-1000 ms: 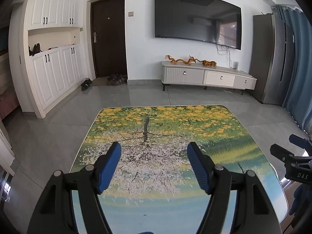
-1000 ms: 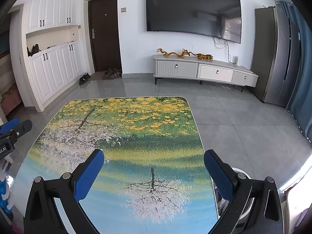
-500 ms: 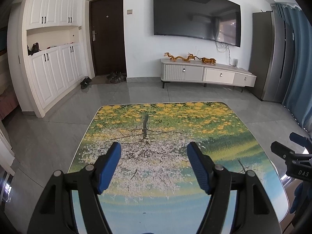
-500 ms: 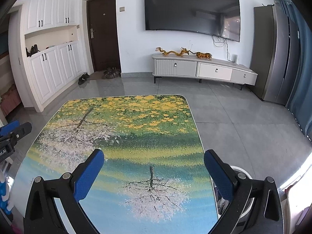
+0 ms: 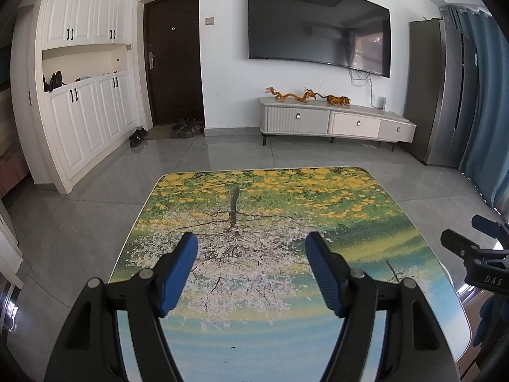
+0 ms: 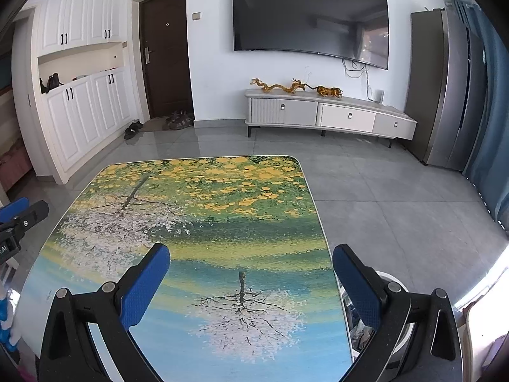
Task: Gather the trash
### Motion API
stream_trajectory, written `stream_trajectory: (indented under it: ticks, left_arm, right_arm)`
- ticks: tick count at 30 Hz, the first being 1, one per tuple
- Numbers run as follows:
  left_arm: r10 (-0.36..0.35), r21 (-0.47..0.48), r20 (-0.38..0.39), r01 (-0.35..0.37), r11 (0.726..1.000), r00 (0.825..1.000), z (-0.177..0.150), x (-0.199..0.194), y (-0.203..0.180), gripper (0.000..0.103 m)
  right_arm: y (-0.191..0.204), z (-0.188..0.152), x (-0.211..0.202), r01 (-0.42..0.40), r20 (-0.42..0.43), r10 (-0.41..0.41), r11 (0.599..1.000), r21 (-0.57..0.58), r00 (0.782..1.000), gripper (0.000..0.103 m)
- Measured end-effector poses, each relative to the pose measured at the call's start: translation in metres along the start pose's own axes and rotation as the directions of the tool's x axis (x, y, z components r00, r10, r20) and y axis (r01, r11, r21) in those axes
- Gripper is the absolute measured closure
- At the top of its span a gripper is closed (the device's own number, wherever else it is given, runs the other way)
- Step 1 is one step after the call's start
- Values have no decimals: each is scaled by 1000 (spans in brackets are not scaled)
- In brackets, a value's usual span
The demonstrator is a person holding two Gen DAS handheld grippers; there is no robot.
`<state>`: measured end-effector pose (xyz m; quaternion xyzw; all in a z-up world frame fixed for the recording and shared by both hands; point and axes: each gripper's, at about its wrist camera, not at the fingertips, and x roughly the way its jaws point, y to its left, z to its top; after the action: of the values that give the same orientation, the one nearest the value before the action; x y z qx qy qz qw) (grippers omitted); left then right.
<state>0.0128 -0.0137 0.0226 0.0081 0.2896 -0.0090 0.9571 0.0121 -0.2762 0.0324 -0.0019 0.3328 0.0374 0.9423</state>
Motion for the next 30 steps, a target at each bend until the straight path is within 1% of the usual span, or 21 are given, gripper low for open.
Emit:
stream_trajectory:
  ticks: [14,19,25,30]
  left_arm:
    - [-6,40,12,5,999,1000,-1,-4,-14,34]
    - [-23,63,12,22,998,1000,-2,-5,-24,34]
    - [-45,92,4,45,995,999,-3,-6,-38,34]
    - [-46,97,13,44,994,999,-2,-8,-44,34]
  right_arm:
    - [-7,-4,-7,29,36,-29,1000,5,999,0]
    - [-9,-7,-7,29,34,-30,1000,9,999,0]
    - [-21,-12,-9,45,34,-46,999,31,998,0]
    - [-31,-16,-11,60,37,-61,997,49,997,0]
